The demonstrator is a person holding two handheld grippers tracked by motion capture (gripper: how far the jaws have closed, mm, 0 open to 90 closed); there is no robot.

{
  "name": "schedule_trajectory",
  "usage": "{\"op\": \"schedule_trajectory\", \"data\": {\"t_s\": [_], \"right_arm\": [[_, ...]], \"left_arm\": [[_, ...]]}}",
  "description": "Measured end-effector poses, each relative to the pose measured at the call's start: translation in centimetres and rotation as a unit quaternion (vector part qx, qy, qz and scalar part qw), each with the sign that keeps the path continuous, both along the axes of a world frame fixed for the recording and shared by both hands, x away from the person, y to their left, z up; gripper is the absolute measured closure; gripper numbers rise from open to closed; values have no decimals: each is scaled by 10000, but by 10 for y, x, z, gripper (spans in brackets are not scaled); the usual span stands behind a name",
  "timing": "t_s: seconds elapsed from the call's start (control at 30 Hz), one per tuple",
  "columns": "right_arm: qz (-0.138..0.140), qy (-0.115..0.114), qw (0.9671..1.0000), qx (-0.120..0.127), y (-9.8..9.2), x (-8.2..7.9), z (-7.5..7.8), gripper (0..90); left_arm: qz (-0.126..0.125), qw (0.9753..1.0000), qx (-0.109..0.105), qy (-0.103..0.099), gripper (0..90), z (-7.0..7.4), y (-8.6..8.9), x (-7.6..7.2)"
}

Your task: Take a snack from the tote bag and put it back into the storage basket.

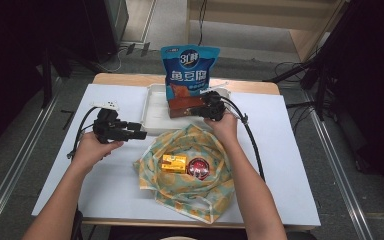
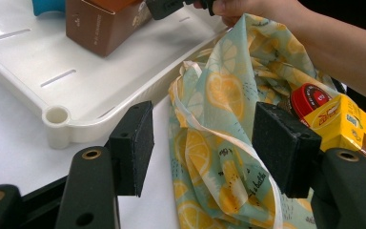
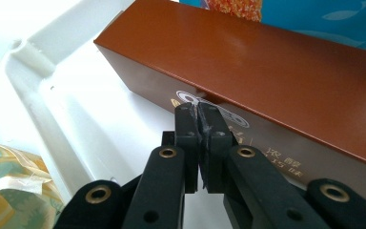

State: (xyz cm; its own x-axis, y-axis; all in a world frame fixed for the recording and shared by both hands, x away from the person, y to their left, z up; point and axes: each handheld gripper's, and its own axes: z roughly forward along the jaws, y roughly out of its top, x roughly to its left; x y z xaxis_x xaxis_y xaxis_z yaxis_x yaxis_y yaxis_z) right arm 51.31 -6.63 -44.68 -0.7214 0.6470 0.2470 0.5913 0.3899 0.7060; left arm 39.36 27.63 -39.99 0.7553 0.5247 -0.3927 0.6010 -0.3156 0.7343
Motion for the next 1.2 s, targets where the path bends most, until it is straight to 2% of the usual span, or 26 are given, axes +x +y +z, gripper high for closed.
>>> {"op": "schedule_trajectory", "data": {"t_s": [0.23,0.5,0.63,0.8,0.9,0.97,1.2], "right_arm": [[73,15,10000,21,4,1,0,870],[137,21,9997,186,4,-2,2,856],[185,-24,9997,127,0,-6,9,855],[211,-111,9994,235,-6,-14,23,834],[221,-133,9994,247,-10,-18,30,794],[249,-103,9995,158,-13,-21,34,770],[95,-168,9995,268,-32,-36,43,705]], "left_arm": [[5,10000,26,7,402,-1,-1,0],[-15,10000,35,-13,402,-1,0,0],[-5,10000,39,-17,402,0,0,0],[12,10000,41,-35,402,1,0,-1],[20,10000,54,-60,403,1,-1,-1],[17,10000,60,-55,403,1,-1,-2],[-3,10000,66,-69,403,1,-1,-2]]}}
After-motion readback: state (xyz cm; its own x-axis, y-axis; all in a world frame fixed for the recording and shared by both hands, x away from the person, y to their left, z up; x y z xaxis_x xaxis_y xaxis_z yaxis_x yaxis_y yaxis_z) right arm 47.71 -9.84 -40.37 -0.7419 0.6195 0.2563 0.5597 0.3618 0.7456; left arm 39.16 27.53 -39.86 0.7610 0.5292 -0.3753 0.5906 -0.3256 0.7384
